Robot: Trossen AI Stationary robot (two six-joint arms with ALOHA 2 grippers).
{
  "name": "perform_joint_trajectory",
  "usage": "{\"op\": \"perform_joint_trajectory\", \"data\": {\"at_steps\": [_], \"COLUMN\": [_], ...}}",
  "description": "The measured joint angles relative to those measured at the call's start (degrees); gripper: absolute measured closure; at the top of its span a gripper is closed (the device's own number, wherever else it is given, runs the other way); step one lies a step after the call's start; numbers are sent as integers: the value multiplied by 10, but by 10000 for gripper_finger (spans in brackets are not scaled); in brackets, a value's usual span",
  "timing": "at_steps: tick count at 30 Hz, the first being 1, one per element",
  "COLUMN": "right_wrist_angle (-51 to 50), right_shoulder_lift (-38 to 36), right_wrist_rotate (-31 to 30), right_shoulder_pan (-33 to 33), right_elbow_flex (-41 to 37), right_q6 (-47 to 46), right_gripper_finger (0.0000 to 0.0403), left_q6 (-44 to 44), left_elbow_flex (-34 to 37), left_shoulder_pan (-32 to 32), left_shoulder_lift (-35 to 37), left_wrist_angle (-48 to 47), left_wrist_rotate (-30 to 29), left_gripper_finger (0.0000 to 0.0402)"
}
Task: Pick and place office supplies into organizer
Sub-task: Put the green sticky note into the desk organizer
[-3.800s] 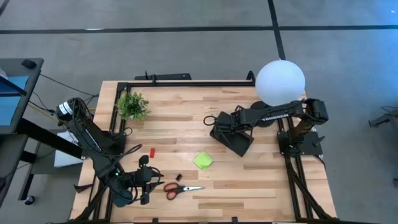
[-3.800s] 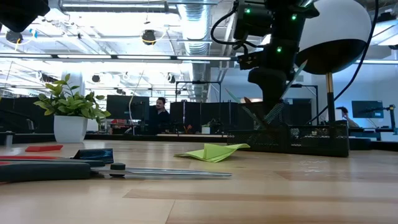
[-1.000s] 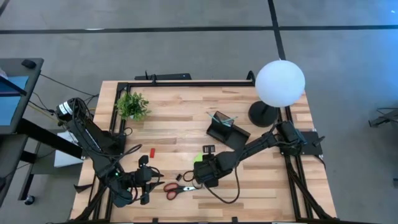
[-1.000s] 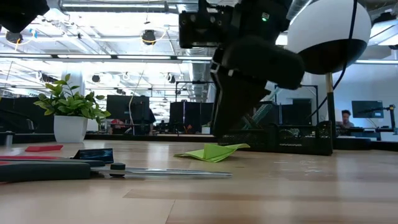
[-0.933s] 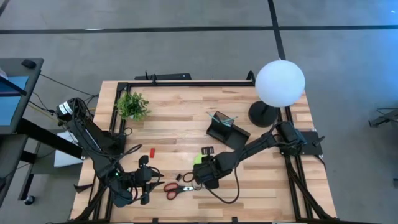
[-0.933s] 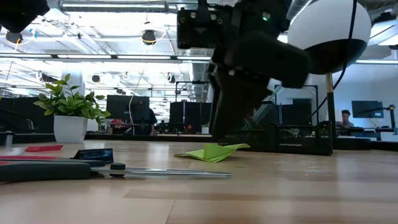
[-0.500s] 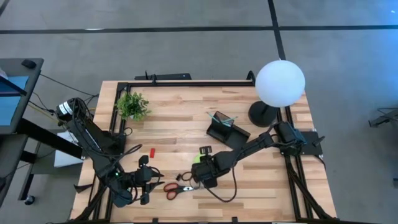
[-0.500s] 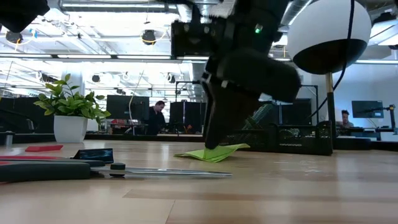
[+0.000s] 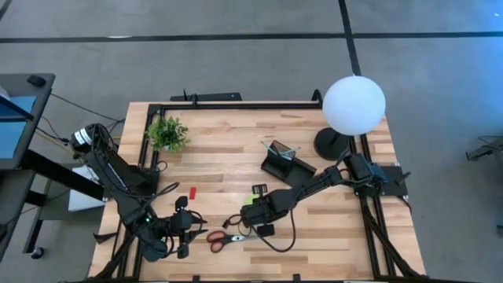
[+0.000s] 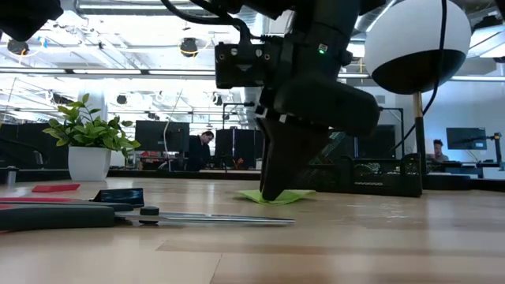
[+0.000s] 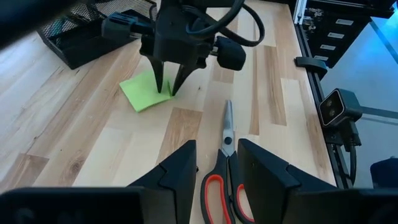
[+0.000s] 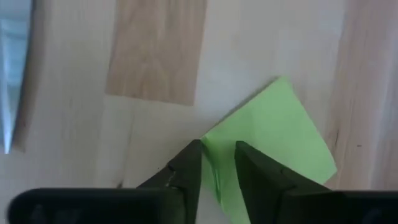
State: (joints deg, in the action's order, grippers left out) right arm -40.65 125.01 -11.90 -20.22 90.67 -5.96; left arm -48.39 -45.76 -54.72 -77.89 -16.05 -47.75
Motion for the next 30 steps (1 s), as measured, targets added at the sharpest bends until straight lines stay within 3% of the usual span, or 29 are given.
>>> {"op": "perform_joint_trajectory", "data": {"at_steps": [6, 11, 15, 22, 25, 30], "right_wrist_angle": [-6, -97, -269, -465, -493, -494], "right_shoulder_lift": [0, -14, -15, -15, -15, -37], "right_wrist_rotate": [-3, -70, -128, -195, -190, -158], "right_shoulder_pan": [6, 0, -17, -49, -45, -10], "right_elbow_flex": [0, 9, 44, 106, 116, 117], "right_q6": [-34, -88, -207, -407, -478, -519], "right_gripper_finger": [395, 399, 400, 402, 402, 402], "left_q6": [0, -1, -1, -3, -4, -18], "left_elbow_flex": [0, 0, 0, 0, 0, 0], "left_shoulder_pan": [0, 0, 0, 0, 0, 0], "left_shoulder_lift": [0, 0, 0, 0, 0, 0], "left_wrist_angle": [0, 0, -1, -1, -1, 0], "left_wrist_rotate": [0, 11, 19, 21, 21, 23], "left_gripper_finger": [288, 287, 287, 287, 287, 287]}}
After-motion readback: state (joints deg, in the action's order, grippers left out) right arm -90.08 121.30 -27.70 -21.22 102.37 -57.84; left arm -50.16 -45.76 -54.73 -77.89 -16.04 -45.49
